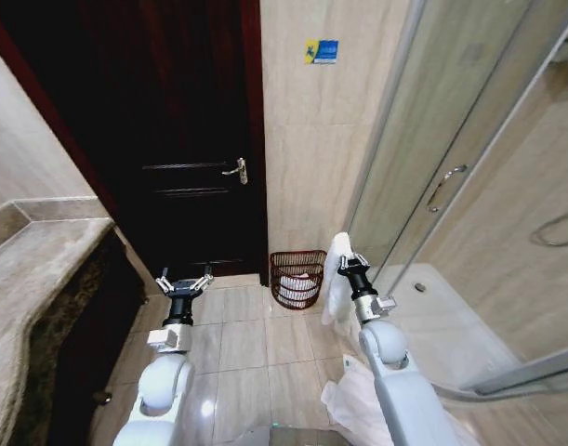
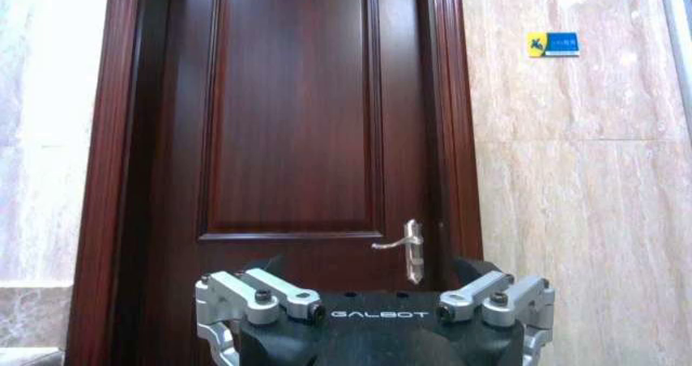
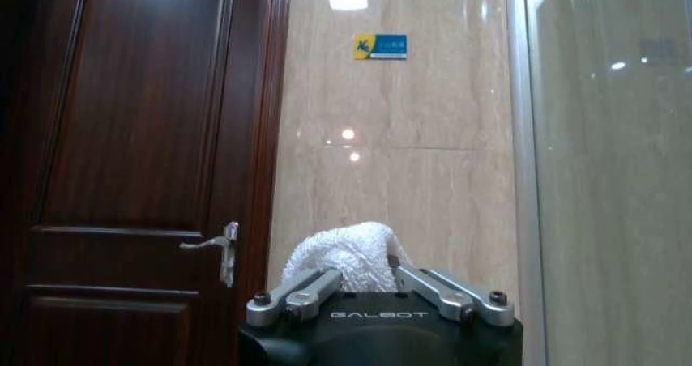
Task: Discard the used towel into the hamper.
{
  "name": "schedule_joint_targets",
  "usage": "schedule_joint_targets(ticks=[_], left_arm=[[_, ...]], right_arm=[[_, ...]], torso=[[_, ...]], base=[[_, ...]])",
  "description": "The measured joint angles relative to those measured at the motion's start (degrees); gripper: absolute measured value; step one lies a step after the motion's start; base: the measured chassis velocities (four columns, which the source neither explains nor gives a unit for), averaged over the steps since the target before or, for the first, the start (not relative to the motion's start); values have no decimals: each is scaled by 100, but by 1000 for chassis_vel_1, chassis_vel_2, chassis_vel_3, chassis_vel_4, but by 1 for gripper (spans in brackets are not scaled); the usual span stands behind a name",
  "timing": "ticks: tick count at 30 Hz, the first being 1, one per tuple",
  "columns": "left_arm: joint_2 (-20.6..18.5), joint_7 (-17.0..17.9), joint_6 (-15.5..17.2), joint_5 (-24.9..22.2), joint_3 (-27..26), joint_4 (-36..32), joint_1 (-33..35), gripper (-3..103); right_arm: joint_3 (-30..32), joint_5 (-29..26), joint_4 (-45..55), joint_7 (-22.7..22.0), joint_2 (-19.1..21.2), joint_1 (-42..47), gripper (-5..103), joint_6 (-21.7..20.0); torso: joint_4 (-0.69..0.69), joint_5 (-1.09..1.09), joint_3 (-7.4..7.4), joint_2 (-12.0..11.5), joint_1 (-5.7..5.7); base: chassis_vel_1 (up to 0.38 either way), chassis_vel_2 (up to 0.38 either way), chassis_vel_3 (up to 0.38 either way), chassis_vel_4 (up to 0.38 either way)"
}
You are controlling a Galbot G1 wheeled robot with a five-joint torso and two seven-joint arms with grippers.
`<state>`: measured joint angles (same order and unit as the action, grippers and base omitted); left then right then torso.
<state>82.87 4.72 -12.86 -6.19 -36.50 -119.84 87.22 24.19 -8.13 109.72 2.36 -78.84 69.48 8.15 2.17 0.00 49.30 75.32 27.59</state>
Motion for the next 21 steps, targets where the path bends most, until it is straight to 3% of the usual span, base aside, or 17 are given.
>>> schedule_joint_targets(ticks=[21], left_arm=[[24, 0, -57, -77, -46, -22, 17, 100]], right_arm=[[-203, 557, -55, -20, -206, -58, 4, -35]], torso=[[1, 0, 1, -1, 4]], base=[[-92, 90, 92, -88]])
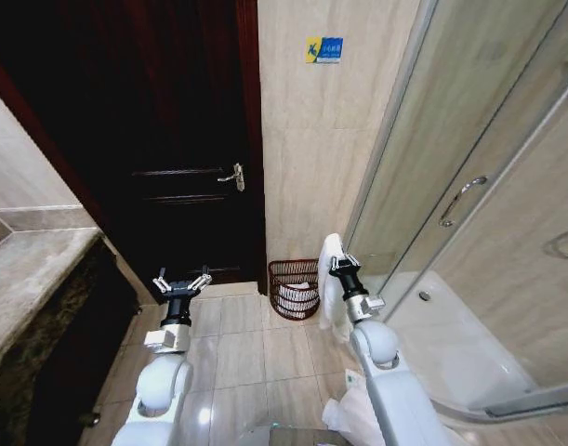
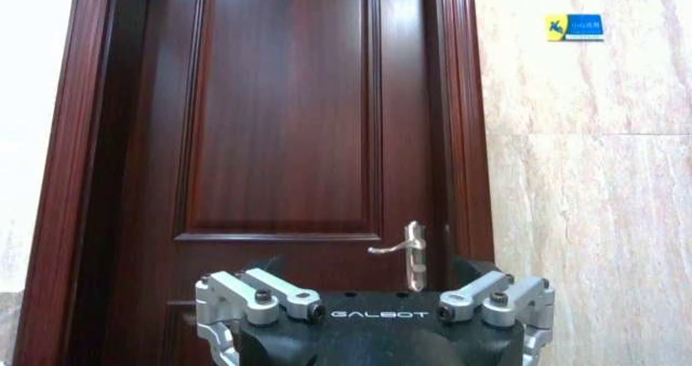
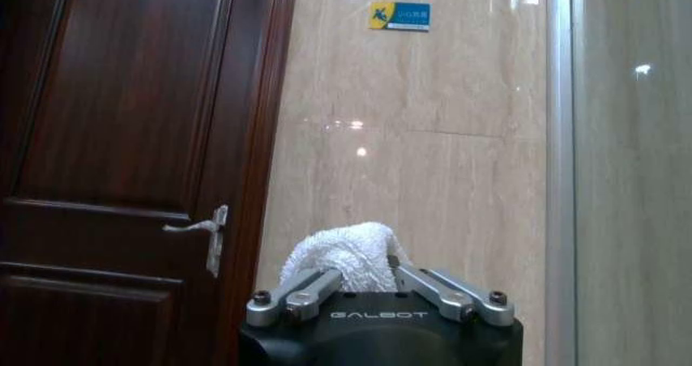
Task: Discard the used towel into the hamper.
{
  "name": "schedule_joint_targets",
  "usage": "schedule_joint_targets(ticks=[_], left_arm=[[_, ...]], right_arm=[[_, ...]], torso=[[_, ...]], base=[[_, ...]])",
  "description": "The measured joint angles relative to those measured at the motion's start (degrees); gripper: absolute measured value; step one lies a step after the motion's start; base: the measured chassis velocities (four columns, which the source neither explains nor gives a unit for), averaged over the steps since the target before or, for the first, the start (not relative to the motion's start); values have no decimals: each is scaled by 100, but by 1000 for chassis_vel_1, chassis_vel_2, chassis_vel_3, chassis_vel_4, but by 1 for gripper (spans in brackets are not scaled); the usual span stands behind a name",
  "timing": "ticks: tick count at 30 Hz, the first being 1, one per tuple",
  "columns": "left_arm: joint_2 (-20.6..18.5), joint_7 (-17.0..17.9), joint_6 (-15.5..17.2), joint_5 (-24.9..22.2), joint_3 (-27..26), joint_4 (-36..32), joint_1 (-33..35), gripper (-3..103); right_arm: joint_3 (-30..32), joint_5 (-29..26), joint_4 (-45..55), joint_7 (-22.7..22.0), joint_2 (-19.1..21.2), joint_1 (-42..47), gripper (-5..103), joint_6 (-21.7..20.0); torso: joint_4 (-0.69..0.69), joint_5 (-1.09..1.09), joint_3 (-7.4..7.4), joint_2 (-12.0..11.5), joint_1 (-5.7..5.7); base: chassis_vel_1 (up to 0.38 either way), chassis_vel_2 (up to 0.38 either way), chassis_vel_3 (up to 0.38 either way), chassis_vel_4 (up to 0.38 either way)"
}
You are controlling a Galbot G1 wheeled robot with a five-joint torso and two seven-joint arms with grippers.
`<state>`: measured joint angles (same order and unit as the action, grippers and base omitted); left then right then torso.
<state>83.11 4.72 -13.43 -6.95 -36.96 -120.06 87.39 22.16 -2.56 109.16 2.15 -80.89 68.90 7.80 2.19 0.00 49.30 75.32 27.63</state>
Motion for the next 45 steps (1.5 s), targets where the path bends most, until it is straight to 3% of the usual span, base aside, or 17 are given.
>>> schedule_joint_targets(ticks=[9, 15, 17, 24, 31, 45], left_arm=[[47, 0, -24, 15, -15, 21, 28, 100], [68, 2, -3, 46, 3, 52, 10, 100], [64, 3, 10, 48, 10, 55, 0, 100], [35, 14, 81, 69, 31, 150, -47, 100], [56, 18, 68, 70, 8, 241, -42, 100], [32, 22, 71, 69, 28, 358, -101, 100]], right_arm=[[-77, -250, 257, -56, 27, -143, 4, -167], [-446, -974, 642, -463, 124, -962, 4, -868], [-465, -1041, 657, -500, 145, -1072, 4, -928], [-466, -2050, 680, -874, 639, -2602, 4, -1575], [-530, -2596, 250, -1051, 924, -3868, 4, -1837], [-746, -3074, -1152, -1145, 1161, -6144, 4, -2067]], torso=[[-1, 0, 0, 0, -3], [1, 0, -1, 0, -3], [1, -1, 0, 0, -3], [0, 0, 0, 0, -1], [0, 1, 0, 0, -1], [0, 1, 0, 0, -1]], base=[[0, 0, 0, 0], [0, 0, 0, 0], [0, 0, 0, 0], [0, 0, 0, 0], [0, 0, 0, 0], [0, 0, 0, 0]])
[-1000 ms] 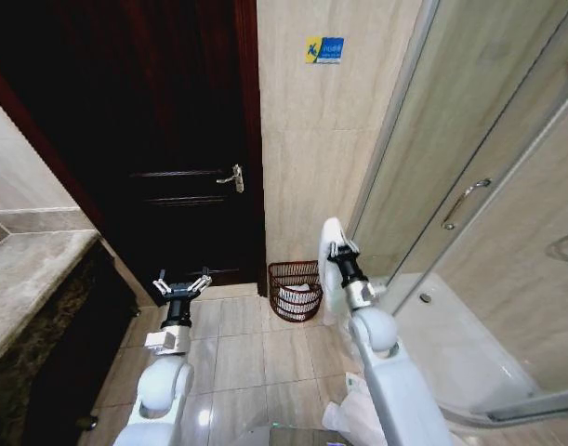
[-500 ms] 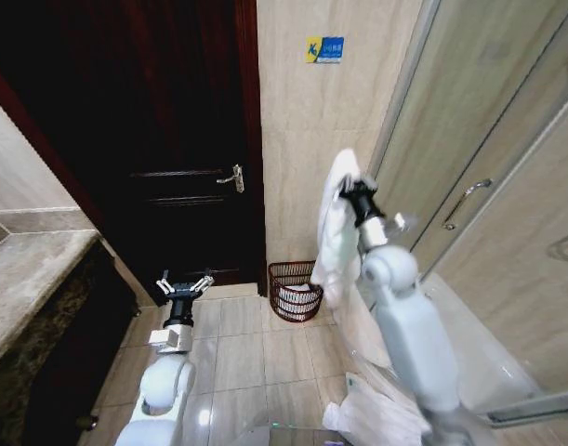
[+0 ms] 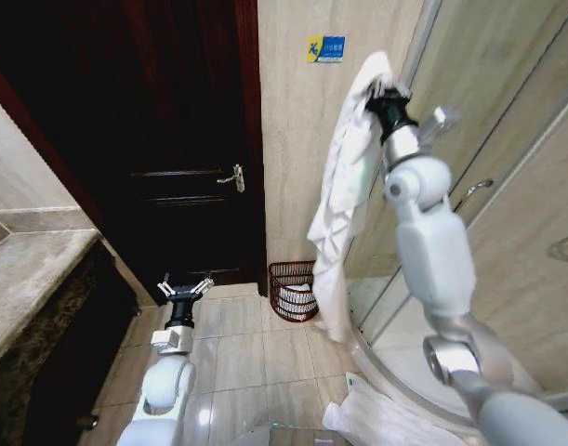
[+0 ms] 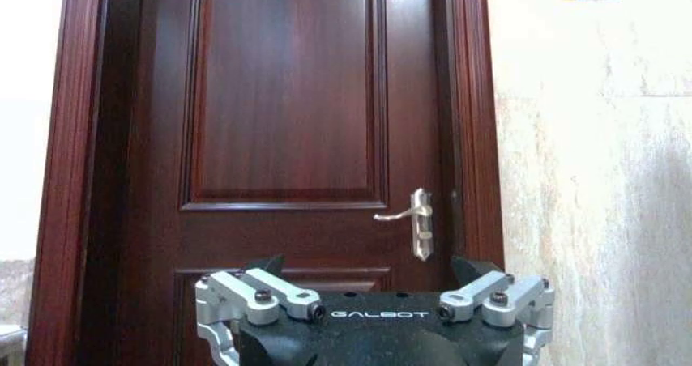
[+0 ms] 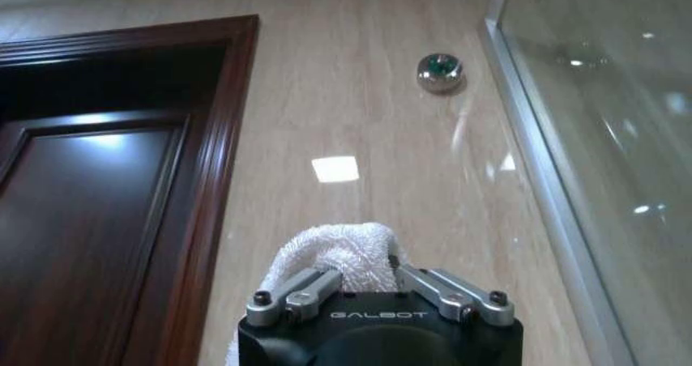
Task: Discard the used towel into the hamper.
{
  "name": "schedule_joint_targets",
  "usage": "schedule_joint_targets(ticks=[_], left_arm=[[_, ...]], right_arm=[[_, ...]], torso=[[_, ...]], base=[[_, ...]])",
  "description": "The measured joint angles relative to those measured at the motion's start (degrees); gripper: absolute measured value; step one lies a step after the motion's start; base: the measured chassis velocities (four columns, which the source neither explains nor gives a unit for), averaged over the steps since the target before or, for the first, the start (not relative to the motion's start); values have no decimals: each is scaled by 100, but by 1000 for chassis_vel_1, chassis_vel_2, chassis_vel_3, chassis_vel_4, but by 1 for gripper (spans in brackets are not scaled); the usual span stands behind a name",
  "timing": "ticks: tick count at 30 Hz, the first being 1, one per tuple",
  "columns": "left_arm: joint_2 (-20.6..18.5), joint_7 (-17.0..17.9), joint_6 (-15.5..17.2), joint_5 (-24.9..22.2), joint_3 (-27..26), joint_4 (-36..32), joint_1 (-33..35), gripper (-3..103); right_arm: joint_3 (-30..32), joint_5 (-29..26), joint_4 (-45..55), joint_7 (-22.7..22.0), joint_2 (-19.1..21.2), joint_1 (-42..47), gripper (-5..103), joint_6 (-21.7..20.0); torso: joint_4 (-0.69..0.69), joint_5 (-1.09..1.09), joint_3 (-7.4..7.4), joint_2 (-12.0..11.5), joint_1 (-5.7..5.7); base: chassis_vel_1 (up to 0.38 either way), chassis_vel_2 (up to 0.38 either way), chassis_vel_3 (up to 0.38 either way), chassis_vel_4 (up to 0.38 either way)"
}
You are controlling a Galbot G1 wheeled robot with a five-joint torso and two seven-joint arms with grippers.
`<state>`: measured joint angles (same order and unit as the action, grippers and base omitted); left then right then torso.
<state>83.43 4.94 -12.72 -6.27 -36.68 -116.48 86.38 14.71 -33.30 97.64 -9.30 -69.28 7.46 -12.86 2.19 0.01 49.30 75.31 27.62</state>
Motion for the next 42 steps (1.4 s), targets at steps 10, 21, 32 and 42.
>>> schedule_joint_targets(ticks=[10, 21, 32, 42], left_arm=[[-47, 3, 10, -16, -5, -12, 14, 100], [-36, 16, 0, -37, -31, -110, 41, 100], [-9, 18, -31, -48, -43, -127, 55, 100], [25, 17, -81, -180, -148, -131, 89, 100]], right_arm=[[-383, -219, -949, -159, -346, -1203, 4, 13], [-726, -123, -3275, -312, -1543, -3057, 4, 549], [-588, -36, -3551, -226, -1448, -3449, 4, 510], [-455, 24, -3859, -101, -1494, -3838, 4, 435]], torso=[[0, -1, 0, 0, 0], [2, -4, 0, 0, 0], [-2, 0, 0, 0, -1], [1, -1, -1, 0, -2]], base=[[0, 0, 0, 0], [0, 0, 0, 0], [0, 0, 0, 0], [0, 0, 0, 0]])
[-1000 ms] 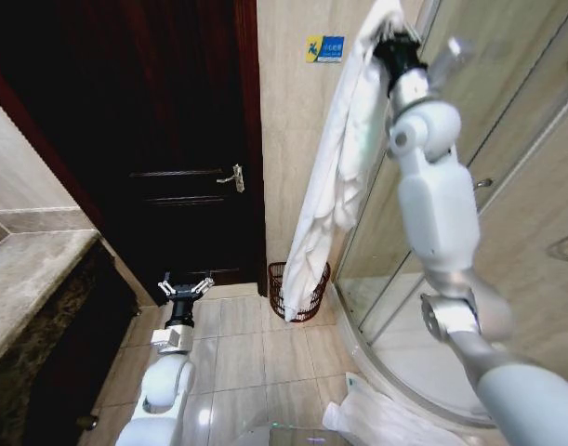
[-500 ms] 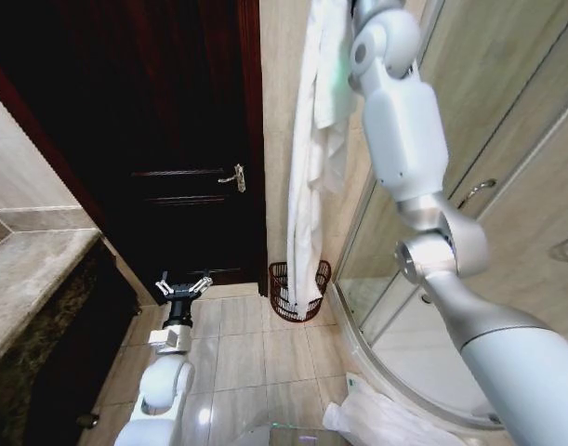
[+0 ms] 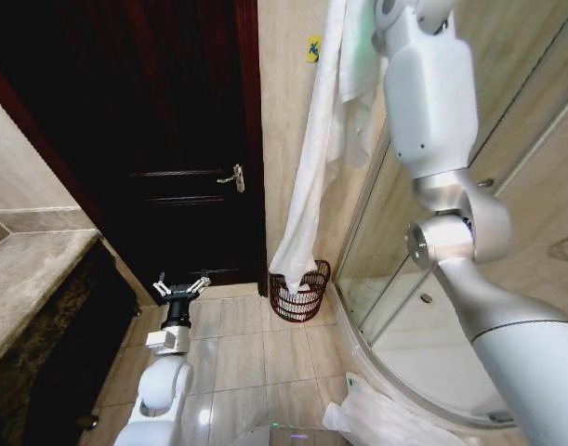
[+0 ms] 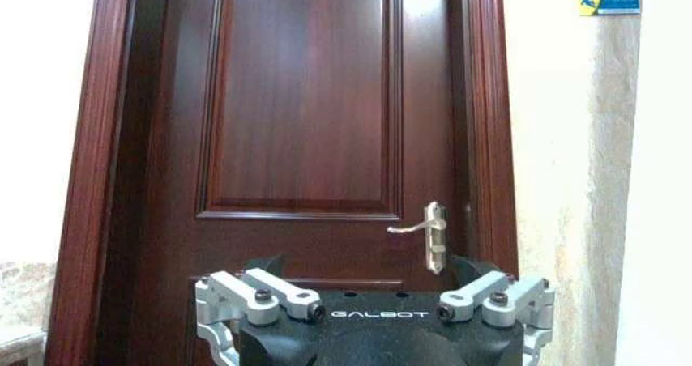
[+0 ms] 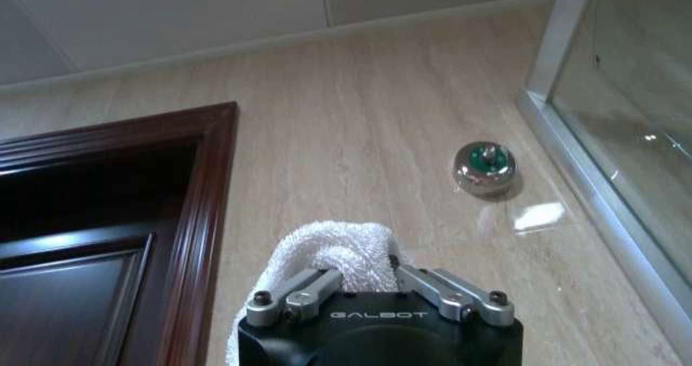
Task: Discard the used towel into the hamper.
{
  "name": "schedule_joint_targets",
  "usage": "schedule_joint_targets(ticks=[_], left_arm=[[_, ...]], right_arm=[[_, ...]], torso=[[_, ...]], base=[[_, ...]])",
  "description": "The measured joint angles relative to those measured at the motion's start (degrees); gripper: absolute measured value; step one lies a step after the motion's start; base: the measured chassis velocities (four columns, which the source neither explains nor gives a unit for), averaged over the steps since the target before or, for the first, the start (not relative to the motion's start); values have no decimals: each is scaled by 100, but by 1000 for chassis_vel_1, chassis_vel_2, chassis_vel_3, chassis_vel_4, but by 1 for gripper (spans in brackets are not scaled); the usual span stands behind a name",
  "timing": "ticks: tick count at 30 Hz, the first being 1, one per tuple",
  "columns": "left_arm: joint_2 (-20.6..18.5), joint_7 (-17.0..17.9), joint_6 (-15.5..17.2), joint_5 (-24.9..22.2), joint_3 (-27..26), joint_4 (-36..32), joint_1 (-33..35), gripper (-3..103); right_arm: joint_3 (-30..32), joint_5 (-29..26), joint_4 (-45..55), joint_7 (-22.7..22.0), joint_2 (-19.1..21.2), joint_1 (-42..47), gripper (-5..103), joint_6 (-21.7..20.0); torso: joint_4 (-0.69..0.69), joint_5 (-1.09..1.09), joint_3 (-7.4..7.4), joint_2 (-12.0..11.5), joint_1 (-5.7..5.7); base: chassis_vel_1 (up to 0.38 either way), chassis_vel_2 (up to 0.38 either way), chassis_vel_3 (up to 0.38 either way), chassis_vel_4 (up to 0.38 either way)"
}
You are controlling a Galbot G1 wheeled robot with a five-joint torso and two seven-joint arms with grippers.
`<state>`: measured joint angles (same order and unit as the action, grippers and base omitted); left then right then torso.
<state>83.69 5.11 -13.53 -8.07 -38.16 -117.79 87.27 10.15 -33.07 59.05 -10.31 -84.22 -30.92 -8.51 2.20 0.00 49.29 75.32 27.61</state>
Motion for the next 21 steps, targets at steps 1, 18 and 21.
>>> schedule_joint_targets(ticks=[1, 18, 21], left_arm=[[0, 0, 0, 0, 0, 0, 0, 100], [25, -12, 2, -29, -9, 19, -130, 100], [63, -15, -22, -28, -17, 19, -119, 100]], right_arm=[[0, 0, 0, 0, 0, 0, 4, 0], [-104, 36, -228, 189, 180, -14, 4, -45], [-144, 37, -197, 190, 199, -8, 4, -71]], torso=[[0, 0, 0, 0, 0], [-2, 1, 0, 0, 1], [-1, 1, 0, 0, 1]], base=[[0, 0, 0, 0], [0, 0, 0, 0], [0, 0, 0, 0]])
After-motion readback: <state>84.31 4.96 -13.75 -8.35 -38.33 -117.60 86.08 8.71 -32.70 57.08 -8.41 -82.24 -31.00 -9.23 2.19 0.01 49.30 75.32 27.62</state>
